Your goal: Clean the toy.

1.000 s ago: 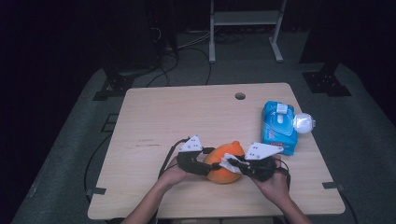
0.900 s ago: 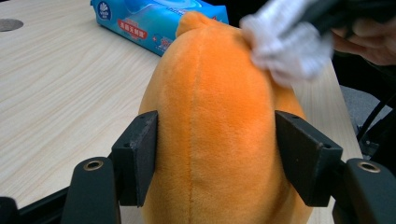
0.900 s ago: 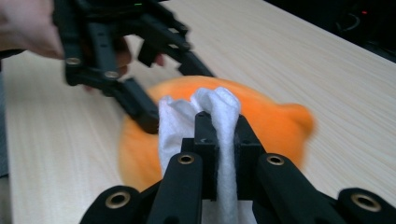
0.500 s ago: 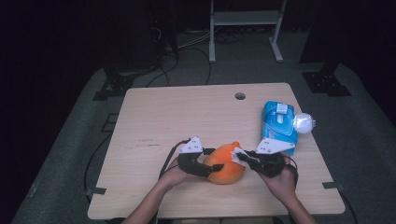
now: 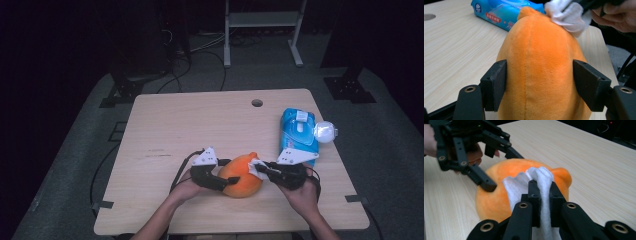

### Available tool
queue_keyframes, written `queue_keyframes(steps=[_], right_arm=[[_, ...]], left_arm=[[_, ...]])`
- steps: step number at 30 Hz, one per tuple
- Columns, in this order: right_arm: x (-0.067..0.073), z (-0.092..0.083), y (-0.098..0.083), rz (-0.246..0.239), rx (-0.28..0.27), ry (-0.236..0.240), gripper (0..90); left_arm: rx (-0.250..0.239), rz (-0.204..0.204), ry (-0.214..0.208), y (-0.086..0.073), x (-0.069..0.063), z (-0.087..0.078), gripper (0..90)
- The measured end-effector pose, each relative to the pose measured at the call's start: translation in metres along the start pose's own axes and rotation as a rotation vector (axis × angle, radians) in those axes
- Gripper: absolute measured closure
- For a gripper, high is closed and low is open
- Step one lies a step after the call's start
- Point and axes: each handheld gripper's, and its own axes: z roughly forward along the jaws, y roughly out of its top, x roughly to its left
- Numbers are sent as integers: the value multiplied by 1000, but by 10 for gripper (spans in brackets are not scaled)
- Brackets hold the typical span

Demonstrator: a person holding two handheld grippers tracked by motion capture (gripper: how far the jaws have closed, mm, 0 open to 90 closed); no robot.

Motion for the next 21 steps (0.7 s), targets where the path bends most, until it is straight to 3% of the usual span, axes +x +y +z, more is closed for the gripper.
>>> queue_keyframes(steps=[1, 4, 5, 7, 10, 15, 18, 21], right_arm=[[1, -2, 2, -4, -13, -8, 830], [2, -4, 5, -1, -32, 2, 829], [4, -3, 8, -15, -39, 13, 827], [4, -2, 7, -19, -30, 14, 828], [-1, -3, 4, -1, -25, 4, 829], [-13, -5, 0, 48, -18, -1, 830], [-8, -5, 2, 34, -16, -3, 829], [5, -1, 9, -15, -10, 21, 829]], left_arm=[[6, 42, -9, 2, -6, 2, 305], [10, 77, -28, 4, -13, 5, 305], [23, 127, -25, 7, -21, 8, 305], [28, 133, -19, 7, -22, 7, 305], [22, 107, -22, 6, -19, 6, 307], [29, 129, -19, 8, -24, 10, 301], [37, 158, -26, 10, -27, 11, 296], [45, 184, -39, 10, -32, 13, 295]])
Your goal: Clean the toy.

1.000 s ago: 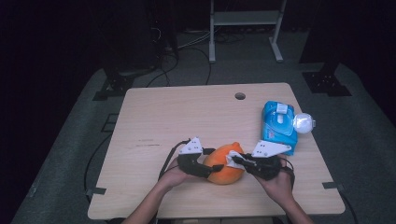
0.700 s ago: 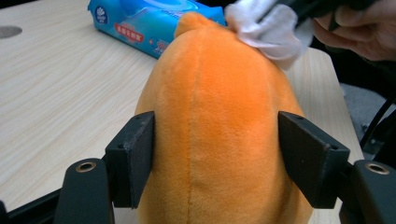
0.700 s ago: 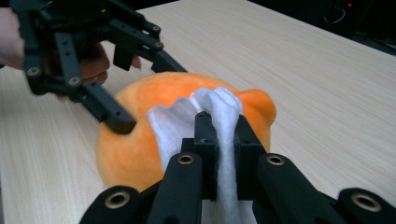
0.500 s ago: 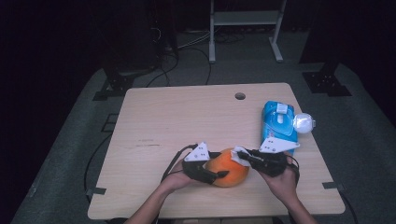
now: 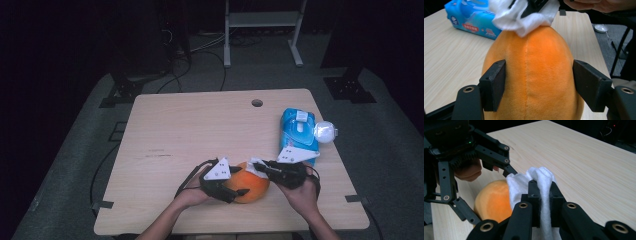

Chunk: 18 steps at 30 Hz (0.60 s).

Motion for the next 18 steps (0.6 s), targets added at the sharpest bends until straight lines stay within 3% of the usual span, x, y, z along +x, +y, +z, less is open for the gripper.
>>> queue_keyframes(steps=[5, 8, 11, 15, 16, 18], right_arm=[[-4, -1, -1, -2, 11, -22, 829], [-17, -7, -7, 37, 16, -50, 829], [-20, -8, -9, 41, 22, -57, 829], [-15, -4, -5, 49, 24, -26, 829], [-7, 0, -2, 41, 28, 12, 830], [-1, 3, 2, 4, 44, 10, 829]], left_arm=[[-6, -5, -10, -1, 2, -2, 303], [-15, -15, -18, -2, 4, -3, 303], [-14, -5, -21, -1, 2, -2, 303], [-8, 17, -31, 1, -3, 3, 302], [-4, 24, -39, 0, -5, 5, 303], [-4, 25, -40, 0, -5, 4, 304]])
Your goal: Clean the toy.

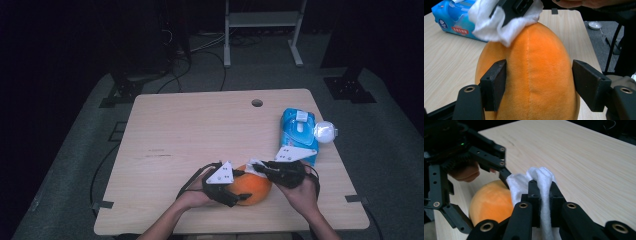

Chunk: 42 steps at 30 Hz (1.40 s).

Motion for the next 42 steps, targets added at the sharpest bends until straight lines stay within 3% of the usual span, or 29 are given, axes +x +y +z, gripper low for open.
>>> queue_keyframes(steps=[3, 4, 8, 13, 15, 17, 19, 20, 23, 24, 25, 26, 27, 28, 31, 34, 36, 39, 42], right_arm=[[-3, -1, 0, 5, 6, -3, 830], [-12, -3, -5, 28, 15, -23, 829], [-24, -11, -11, 70, 17, -36, 830], [-18, -12, -8, 51, 23, -30, 830], [-16, -12, -7, 50, 20, -23, 830], [-6, -7, -3, 31, 5, 14, 830], [-3, -6, -1, 15, 9, 11, 830], [-1, -6, 1, 1, 9, 5, 830], [-7, -8, -1, 16, 5, -8, 830], [-16, -11, -6, 51, -2, -15, 830], [-16, -11, -6, 51, -2, -15, 830], [-25, -14, -11, 98, -17, -5, 830], [-27, -15, -13, 107, -19, -7, 830], [-28, -15, -14, 111, -21, -7, 829], [-26, -14, -13, 111, -22, 0, 830], [-17, -9, -9, 87, -20, 21, 829], [-7, -5, -5, 49, -25, 69, 828], [-5, -5, -4, 32, -20, 53, 829], [-17, -8, -9, 61, -19, 17, 829]], left_arm=[[-7, -8, -3, -1, 1, -1, 306], [-9, -7, -10, -1, 2, -2, 306], [-17, -19, -11, -2, 4, -3, 305], [-12, -17, -5, -2, 4, -3, 301], [-16, -36, 7, -2, 5, -2, 297], [-13, -49, 12, -3, 7, -2, 298], [-8, -45, 12, -3, 8, -4, 307], [-3, -52, 24, -4, 11, -7, 310], [-11, -80, 29, -7, 16, -10, 314], [-24, -123, 28, -10, 22, -12, 313], [-24, -123, 28, -10, 22, -12, 313], [-34, -158, 28, -13, 27, -14, 312], [-34, -158, 28, -13, 27, -14, 310], [-44, -185, 32, -15, 30, -13, 307], [-40, -183, 32, -14, 29, -13, 299], [-33, -146, 17, -12, 23, -9, 290], [-27, -122, -2, -11, 20, -9, 287], [-26, -129, -8, -11, 22, -10, 288], [-37, -138, 6, -12, 24, -13, 287]])
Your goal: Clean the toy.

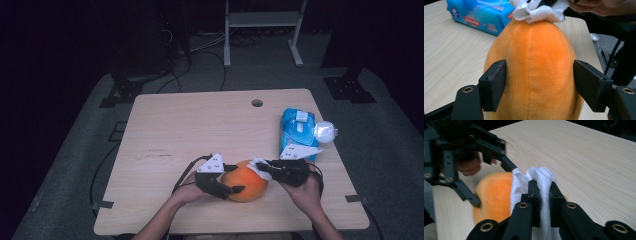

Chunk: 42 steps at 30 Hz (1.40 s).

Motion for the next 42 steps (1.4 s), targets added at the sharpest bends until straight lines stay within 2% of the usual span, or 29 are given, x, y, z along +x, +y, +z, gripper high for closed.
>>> queue_keyframes(steps=[1, 2, 4, 6, 11, 12, 13, 14, 16, 20, 21, 22, 24, 29, 31, 32, 33, 35, 36, 39, 40, 41, 42], right_arm=[[0, 0, 0, 0, 0, 0, 829], [-6, -2, -3, 13, 0, -16, 828], [-8, -5, -6, 17, 2, -31, 829], [-8, -5, -6, 14, 0, -24, 829], [6, 1, -1, -21, 1, -8, 829], [14, 5, 2, -35, -9, 28, 828], [14, 5, 2, -35, -9, 28, 828], [21, 8, 5, -71, -6, 31, 828], [22, 9, 5, -81, -3, 24, 828], [2, 3, -2, -24, -11, -16, 828], [2, 3, -2, -24, -11, -16, 828], [-6, 0, -7, 3, -5, -31, 828], [-10, -2, -10, 7, -1, -42, 828], [-5, 0, -9, -8, -1, -42, 829], [0, 1, -6, -19, -7, -38, 829], [6, 2, -3, -14, -19, -6, 829], [6, 2, -3, -14, -19, -6, 829], [15, 6, 1, -42, -18, 16, 828], [19, 8, 3, -70, -14, 1, 829], [16, 6, 3, -61, -15, -13, 829], [7, 4, 0, -32, -15, -27, 829], [7, 4, 0, -32, -15, -27, 829], [1, 2, -3, -15, -11, -54, 829]], left_arm=[[0, 0, 0, 0, 0, 0, 283], [-13, -19, 10, -1, 3, 0, 281], [-25, -39, -2, -3, 5, 0, 282], [-28, -42, -2, -4, 5, 1, 283], [-22, -47, 16, -2, 3, 4, 276], [-27, -47, 25, -2, 1, 6, 276], [-27, -47, 25, -2, 1, 6, 276], [-27, -50, 30, -2, 1, 5, 276], [-28, -49, 29, -2, 2, 4, 277], [-44, -75, 18, -3, 9, 0, 270], [-44, -75, 18, -3, 9, 0, 256], [-41, -87, 21, -5, 11, -1, 227], [-33, -92, 18, -5, 13, -1, 195], [-24, -88, 33, -3, 11, 0, 279], [-19, -102, 39, -2, 10, 0, 284], [-17, -87, 42, 0, 7, 1, 287], [-17, -87, 42, 0, 7, 1, 287], [-5, -61, 46, 2, 3, 3, 286], [-4, -64, 54, 3, 1, 4, 287], [-11, -63, 48, 3, 2, 3, 295], [-17, -67, 43, 2, 2, 3, 295], [-19, -67, 40, 2, 2, 3, 295], [-21, -58, 32, 2, 1, 4, 294]])
